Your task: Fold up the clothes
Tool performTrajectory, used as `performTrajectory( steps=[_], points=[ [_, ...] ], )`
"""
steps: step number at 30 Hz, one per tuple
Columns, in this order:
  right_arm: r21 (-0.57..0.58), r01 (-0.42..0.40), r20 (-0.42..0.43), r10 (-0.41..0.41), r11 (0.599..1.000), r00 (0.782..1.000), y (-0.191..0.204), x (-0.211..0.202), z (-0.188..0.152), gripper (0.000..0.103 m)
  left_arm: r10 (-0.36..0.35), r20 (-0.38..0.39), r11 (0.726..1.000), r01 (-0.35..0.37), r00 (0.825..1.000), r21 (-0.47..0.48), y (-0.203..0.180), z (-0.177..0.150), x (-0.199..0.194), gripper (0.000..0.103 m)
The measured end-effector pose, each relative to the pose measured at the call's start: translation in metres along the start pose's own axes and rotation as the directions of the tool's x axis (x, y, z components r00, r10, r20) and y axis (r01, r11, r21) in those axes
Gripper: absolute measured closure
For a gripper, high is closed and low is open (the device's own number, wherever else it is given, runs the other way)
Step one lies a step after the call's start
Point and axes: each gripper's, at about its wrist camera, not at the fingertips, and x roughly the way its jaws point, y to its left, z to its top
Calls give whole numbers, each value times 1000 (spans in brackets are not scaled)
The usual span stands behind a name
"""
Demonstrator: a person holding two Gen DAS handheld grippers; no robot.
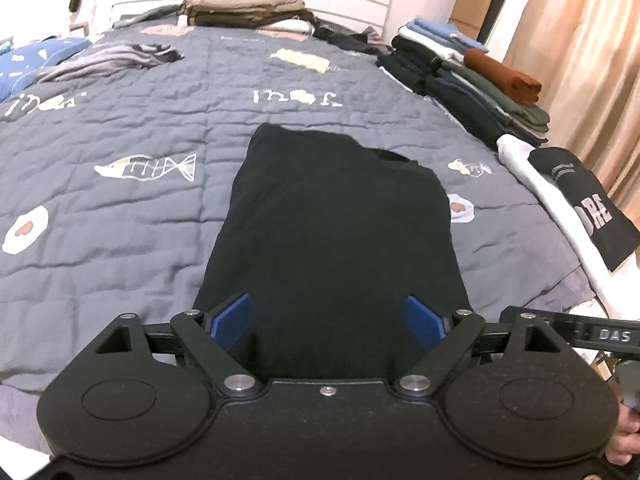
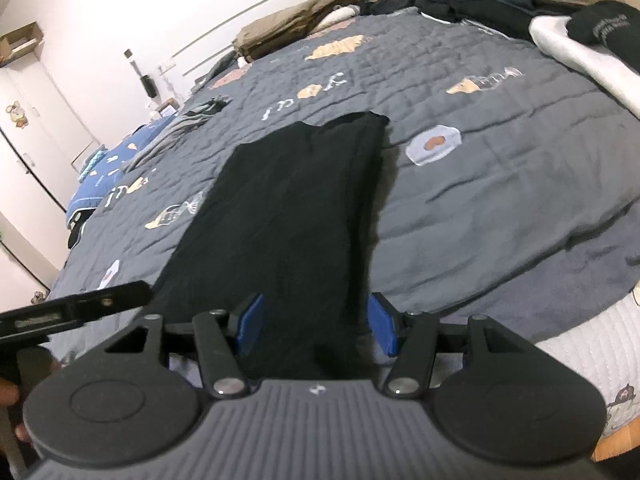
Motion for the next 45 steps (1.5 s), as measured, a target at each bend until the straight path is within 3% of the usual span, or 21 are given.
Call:
performTrajectory(
  steps=[8,21,30,34,37,40,42,45],
  points=[
    [109,-39,-7,40,993,999,-25,9,2,46,-44,41,999,45,998,-13,2,6,-10,16],
    [219,-151,-104,177,964,979,-41,37,0,46,-73,53,996,75,996,-46,8,4,-15,16],
    [263,-151,-144,194,953,970,-50,62,-7,46,-108,66,993,111,992,-35,0,6,-16,16],
    [299,-185,-135,233,936,963,-52,74,-9,38,-113,73,992,116,991,-44,1,7,-16,16],
    [341,-221,-128,278,914,952,-52,72,-8,36,-112,79,992,116,991,-55,3,7,-18,16],
    [356,-343,-90,397,869,913,-45,64,-6,36,-109,84,991,115,990,-68,6,8,-20,16],
    [300,-315,-122,364,901,923,-37,66,-5,36,-112,88,991,118,990,-68,6,8,-21,16],
    [341,-296,-125,355,892,926,-43,78,-9,36,-115,86,991,120,990,-58,4,8,-21,16]
  ],
)
